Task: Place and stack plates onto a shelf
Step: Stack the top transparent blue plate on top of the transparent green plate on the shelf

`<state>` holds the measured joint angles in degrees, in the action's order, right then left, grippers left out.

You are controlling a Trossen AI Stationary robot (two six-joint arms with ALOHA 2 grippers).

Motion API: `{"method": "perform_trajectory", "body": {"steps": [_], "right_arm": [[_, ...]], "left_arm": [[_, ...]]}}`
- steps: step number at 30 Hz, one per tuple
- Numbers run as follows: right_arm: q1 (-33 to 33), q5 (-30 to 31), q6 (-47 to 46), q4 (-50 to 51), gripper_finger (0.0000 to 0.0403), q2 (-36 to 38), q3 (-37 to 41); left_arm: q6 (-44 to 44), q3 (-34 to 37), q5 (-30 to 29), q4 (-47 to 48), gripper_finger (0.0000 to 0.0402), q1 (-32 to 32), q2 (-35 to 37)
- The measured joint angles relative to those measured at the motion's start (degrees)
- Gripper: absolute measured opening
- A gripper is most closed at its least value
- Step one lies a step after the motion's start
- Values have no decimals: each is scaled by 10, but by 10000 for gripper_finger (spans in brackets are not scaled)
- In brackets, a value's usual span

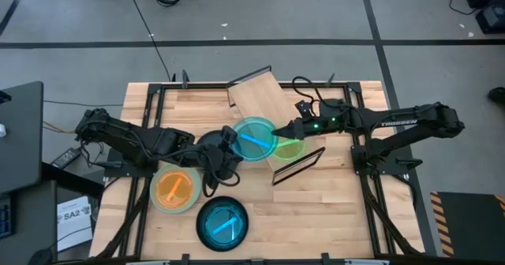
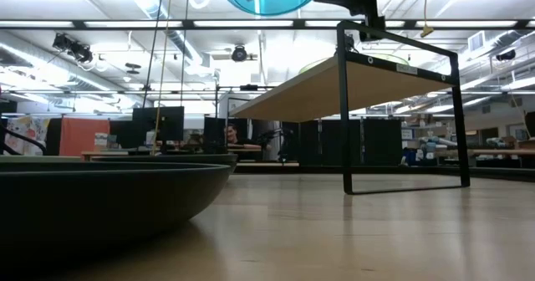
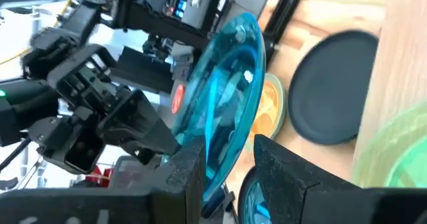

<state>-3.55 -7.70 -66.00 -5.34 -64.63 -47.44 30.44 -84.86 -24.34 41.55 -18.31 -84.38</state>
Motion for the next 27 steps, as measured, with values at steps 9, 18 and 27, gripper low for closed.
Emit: {"method": "perform_trajectory", "body": {"steps": [9, 18, 27], "right_arm": [[0, -10, -1, -1, 111, -6, 0], [0, -10, 0, -1, 66, -9, 0], [0, -9, 3, -1, 27, -9, 0]], "left_arm": [[9, 0, 0, 4, 7, 0, 0], [9, 0, 0, 4, 11, 0, 0], [9, 0, 0, 1, 26, 1, 0]]}}
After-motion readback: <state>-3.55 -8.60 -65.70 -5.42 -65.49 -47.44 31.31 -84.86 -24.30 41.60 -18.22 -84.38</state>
